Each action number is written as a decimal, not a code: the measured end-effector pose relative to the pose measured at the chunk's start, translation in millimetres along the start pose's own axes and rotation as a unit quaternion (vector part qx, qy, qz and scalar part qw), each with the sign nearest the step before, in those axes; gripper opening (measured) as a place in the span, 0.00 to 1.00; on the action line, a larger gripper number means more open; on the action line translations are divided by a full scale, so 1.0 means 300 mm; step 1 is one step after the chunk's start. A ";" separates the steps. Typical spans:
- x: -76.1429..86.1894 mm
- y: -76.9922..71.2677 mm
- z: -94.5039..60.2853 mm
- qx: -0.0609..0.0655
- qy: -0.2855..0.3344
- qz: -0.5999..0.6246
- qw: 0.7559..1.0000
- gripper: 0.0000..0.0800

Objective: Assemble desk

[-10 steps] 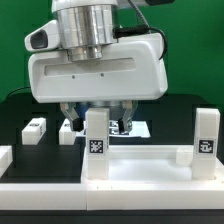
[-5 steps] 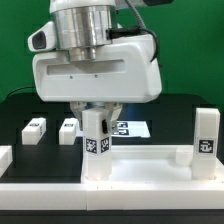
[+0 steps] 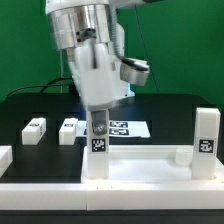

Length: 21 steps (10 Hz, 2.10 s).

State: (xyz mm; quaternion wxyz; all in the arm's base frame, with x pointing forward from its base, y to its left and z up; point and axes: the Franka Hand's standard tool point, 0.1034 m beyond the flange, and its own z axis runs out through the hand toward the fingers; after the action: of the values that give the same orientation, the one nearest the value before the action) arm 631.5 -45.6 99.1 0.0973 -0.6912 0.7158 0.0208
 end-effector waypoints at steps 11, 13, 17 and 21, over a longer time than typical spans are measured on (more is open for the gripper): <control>-0.019 -0.010 -0.008 -0.011 0.005 -0.217 0.976 0.77; -0.016 -0.010 -0.009 -0.011 0.004 -0.288 0.958 0.81; -0.008 -0.011 -0.006 -0.030 0.024 -0.492 0.870 0.81; -0.005 -0.016 -0.007 -0.031 0.027 -0.519 0.854 0.66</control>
Offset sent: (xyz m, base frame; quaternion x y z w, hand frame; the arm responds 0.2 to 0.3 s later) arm -0.0034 -0.0010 0.0013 0.0000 0.0126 0.1160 0.9932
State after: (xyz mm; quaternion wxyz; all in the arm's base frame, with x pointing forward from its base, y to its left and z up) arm 636.2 -44.5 101.9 0.0531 -0.9651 0.2547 -0.0298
